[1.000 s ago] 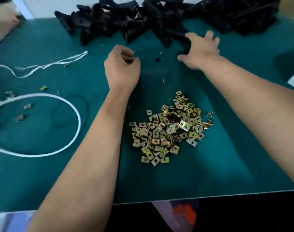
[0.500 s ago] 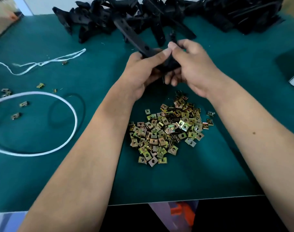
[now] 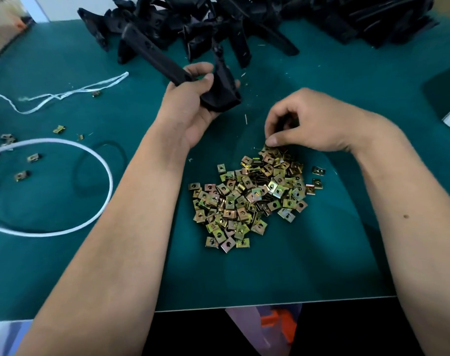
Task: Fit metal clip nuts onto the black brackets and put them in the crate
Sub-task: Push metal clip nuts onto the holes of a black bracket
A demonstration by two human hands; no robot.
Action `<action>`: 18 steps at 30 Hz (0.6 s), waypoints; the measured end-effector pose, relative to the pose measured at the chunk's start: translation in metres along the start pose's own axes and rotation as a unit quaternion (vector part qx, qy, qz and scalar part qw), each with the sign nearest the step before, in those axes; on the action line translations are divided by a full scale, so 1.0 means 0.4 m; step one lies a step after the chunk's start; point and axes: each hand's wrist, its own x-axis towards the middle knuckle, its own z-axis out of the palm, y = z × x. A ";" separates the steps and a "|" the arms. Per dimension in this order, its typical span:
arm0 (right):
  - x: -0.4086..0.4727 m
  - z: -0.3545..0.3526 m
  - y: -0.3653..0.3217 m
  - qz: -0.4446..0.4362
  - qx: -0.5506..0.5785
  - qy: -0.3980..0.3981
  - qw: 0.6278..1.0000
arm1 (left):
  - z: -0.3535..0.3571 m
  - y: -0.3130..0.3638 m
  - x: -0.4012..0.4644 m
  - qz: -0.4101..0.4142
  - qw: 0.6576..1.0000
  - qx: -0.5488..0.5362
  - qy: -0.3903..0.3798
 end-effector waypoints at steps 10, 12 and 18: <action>0.024 0.052 -0.021 0.041 0.339 0.216 0.915 | 0.010 -0.010 -0.003 -0.026 0.999 -0.010 -0.023; 0.026 0.055 -0.028 0.062 0.413 0.225 0.881 | 0.009 -0.010 -0.007 -0.033 0.999 -0.014 -0.040; 0.029 0.065 -0.055 0.073 0.535 0.253 0.803 | 0.014 -0.008 -0.015 -0.060 0.994 -0.064 -0.071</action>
